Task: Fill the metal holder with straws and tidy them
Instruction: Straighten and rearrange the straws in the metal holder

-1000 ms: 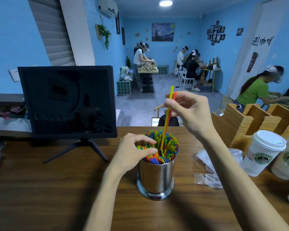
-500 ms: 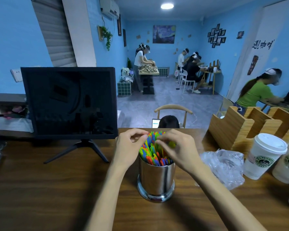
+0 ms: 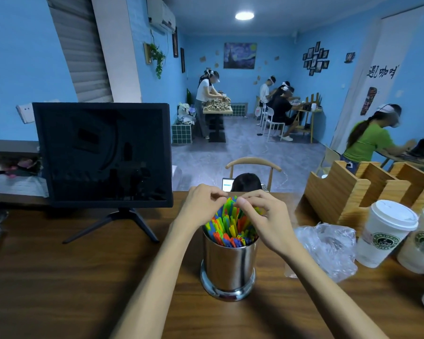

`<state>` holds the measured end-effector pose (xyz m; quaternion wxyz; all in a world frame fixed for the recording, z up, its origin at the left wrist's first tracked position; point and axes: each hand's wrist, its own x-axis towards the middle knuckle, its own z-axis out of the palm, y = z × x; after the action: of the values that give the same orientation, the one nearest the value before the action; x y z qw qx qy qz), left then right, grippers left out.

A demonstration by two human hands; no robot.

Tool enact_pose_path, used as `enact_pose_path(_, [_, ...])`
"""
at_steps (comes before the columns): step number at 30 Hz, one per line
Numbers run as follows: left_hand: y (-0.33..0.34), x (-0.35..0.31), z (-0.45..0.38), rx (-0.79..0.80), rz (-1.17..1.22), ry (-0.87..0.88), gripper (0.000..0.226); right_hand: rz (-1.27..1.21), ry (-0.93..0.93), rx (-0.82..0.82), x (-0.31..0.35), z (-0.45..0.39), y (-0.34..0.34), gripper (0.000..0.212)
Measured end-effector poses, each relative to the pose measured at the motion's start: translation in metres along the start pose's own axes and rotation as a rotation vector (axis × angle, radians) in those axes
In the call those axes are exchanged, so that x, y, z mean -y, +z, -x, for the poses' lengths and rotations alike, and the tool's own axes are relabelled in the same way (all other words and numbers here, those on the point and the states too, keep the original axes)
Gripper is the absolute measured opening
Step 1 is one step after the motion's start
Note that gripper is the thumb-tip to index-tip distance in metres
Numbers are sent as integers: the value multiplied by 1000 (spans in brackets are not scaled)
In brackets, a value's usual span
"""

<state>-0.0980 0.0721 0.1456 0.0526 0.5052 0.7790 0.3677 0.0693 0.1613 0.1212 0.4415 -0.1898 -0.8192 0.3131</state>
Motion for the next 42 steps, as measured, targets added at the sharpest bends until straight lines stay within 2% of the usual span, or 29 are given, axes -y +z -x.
enact_pose_path(3, [-3, -3, -3, 27, -38, -19, 18, -12, 18, 8, -3, -1, -3, 25])
enact_pose_path(8, [-9, -9, -8, -21, -47, -93, 10, -12, 37, -4, -3, 0, -9, 26])
enact_pose_path(13, [-19, -14, -9, -96, 92, -94, 8, -54, 54, -20, -7, -4, -12, 29])
enact_pose_path(17, [-37, -31, -6, -250, 322, 68, 5, -92, 61, 10, -3, -12, -12, 20])
enact_pose_path(20, [-50, -48, 3, -395, 563, 259, 11, 57, 19, 95, 2, -18, -6, 21])
enact_pose_path(22, [-56, -57, 10, -490, 713, 324, 13, 111, 33, 135, 4, -24, -2, 25])
enact_pose_path(24, [-60, -61, 17, -548, 841, 326, 11, 2, 95, 169, 9, -32, -1, 30])
enact_pose_path(26, [-57, -58, 24, -565, 947, 277, 10, -238, 189, 201, 16, -39, -5, 39])
enact_pose_path(28, [-49, -52, 33, -567, 988, 226, 11, -381, 272, 165, 22, -48, -11, 44])
enact_pose_path(32, [-27, -39, 48, -544, 976, 204, 11, -480, 423, 165, 33, -65, -14, 46])
enact_pose_path(35, [-14, -28, 55, -472, 909, 204, 16, -817, 544, 120, 47, -76, -13, 21])
enact_pose_path(37, [-9, -20, 60, -398, 818, 160, 23, -969, 528, 75, 53, -80, -13, 8])
enact_pose_path(38, [-7, -16, 62, -348, 760, 136, 25, -912, 463, 67, 53, -81, -13, 6])
enact_pose_path(40, [-3, -6, 63, -294, 602, 97, 25, -606, 251, 41, 51, -79, -13, 9])
enact_pose_path(42, [-2, 7, 62, -317, 413, 92, 23, -298, 47, 29, 45, -73, -9, 28])
